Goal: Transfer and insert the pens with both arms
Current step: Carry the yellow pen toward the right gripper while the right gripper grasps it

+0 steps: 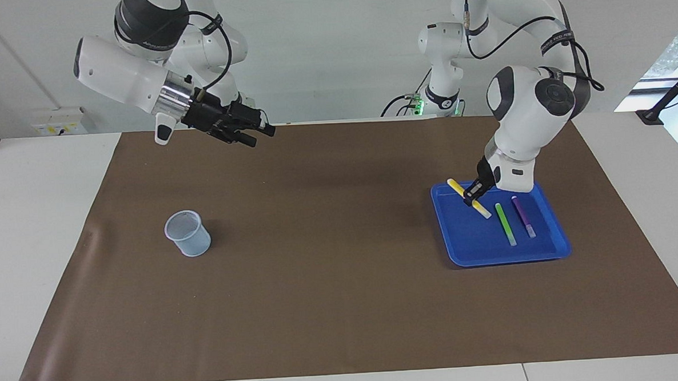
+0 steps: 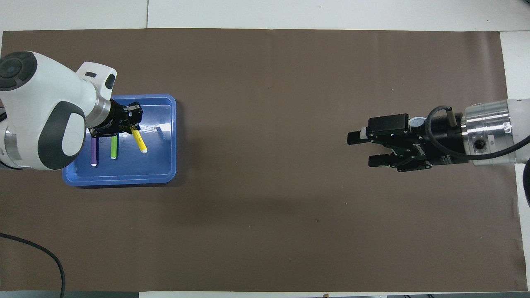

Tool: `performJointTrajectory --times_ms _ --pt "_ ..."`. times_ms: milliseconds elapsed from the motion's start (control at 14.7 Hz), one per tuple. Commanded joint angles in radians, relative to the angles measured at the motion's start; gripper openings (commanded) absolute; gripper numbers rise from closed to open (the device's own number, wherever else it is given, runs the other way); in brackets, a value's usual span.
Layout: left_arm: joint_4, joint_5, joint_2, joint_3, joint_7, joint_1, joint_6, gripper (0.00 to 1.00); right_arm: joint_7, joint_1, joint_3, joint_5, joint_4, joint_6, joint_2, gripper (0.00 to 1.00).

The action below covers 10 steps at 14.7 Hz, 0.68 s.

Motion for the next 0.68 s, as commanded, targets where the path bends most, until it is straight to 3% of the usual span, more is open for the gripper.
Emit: performJointTrajectory --times_ms 0,408,612 --pt "0.06 -0.059 0.027 0.011 -0.206 -0.071 -0.018 0.0 -0.067 0.059 0.0 0.094 -0.08 0.108 -0.008 1.0" --pt "0.082 -0.231 0.045 0.011 -0.693 -0.229 0.163 0.0 -0.069 0.16 0.0 0.193 -0.117 0.238 0.023 1.0" --pt "0.076 -0.268 0.047 0.009 -0.808 -0.298 0.261 0.0 -0.035 0.2 0.0 0.227 -0.116 0.292 0.027 1.0"
